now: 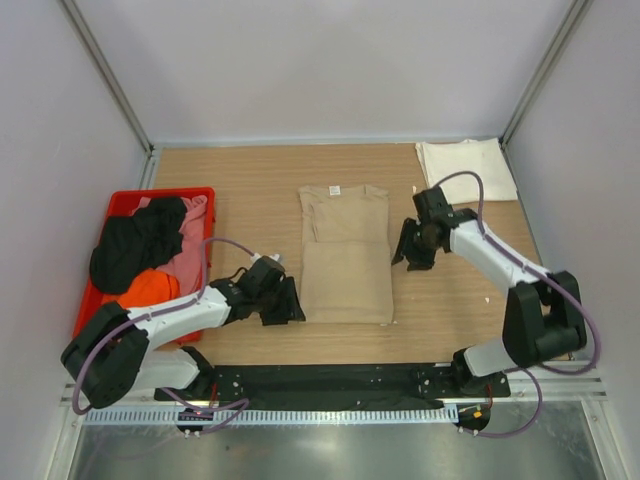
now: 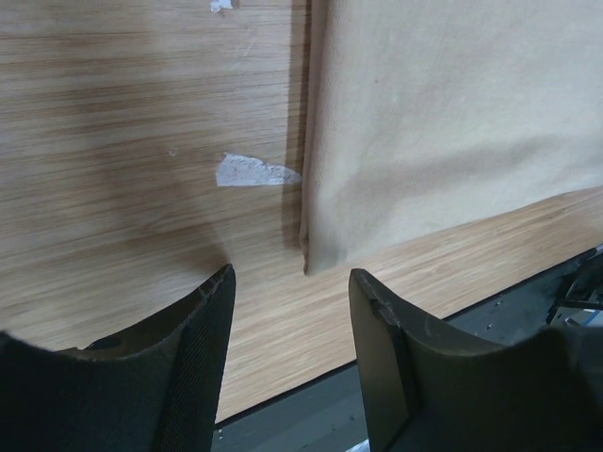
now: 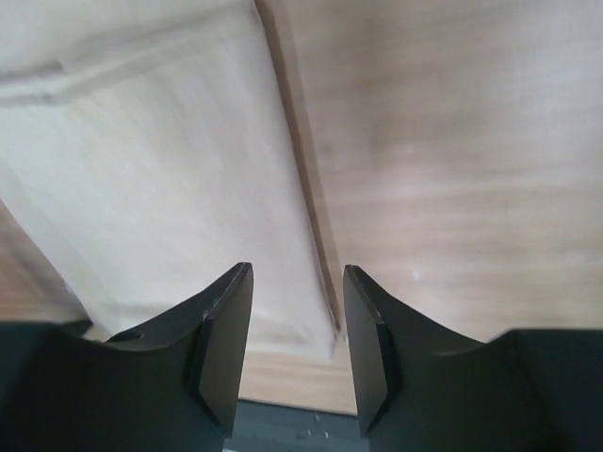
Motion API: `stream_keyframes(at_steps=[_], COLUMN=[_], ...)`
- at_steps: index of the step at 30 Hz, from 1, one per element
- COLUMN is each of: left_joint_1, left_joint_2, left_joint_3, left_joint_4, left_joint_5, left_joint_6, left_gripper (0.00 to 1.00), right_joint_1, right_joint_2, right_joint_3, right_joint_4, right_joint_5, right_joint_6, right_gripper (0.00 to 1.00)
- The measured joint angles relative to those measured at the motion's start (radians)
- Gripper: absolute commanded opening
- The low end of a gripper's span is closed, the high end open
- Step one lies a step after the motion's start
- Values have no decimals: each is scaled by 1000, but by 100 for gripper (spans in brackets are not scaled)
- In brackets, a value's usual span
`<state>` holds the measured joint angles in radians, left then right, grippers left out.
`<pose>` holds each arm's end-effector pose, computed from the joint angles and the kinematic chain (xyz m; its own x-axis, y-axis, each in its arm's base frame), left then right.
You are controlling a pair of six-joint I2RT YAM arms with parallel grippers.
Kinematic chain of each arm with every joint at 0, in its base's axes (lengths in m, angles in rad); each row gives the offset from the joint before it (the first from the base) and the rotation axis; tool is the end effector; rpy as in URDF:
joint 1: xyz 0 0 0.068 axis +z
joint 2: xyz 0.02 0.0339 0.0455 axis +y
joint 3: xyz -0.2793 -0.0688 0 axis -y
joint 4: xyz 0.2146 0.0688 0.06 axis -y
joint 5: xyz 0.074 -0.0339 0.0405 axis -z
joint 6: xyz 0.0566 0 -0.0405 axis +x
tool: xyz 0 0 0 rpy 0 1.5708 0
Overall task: Fold and stack the t-shirts
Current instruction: Fold the tshirt
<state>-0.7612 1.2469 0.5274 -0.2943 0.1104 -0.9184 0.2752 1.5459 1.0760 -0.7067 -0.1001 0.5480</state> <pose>0.1412 -0.1431 0.1714 -0.9514 -0.1844 -0.2466 -0.0465 0.8778 -0.4768 0.2695 0.0820 0.2287 -0.9186 0.2793 -0.2798 0.2006 0.9391 0.2788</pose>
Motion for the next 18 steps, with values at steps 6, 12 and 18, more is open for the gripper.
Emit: stream_keyframes(at_steps=[6, 12, 18], left_joint_1=[0, 0, 0], left_joint_2=[23, 51, 60], left_joint_3=[-12, -13, -20], left_joint_4=[68, 111, 130], left_joint_5=[25, 34, 32], left_joint_6=[-35, -56, -75], left_gripper=[47, 39, 32], right_joint_1=[83, 183, 223], right_joint_2=[-253, -348, -402], right_joint_3=[-288, -434, -510], right_joint_4=[-48, -39, 25], right_joint_5=[-7, -16, -20], right_joint_6=[136, 260, 348], right_gripper=[52, 51, 50])
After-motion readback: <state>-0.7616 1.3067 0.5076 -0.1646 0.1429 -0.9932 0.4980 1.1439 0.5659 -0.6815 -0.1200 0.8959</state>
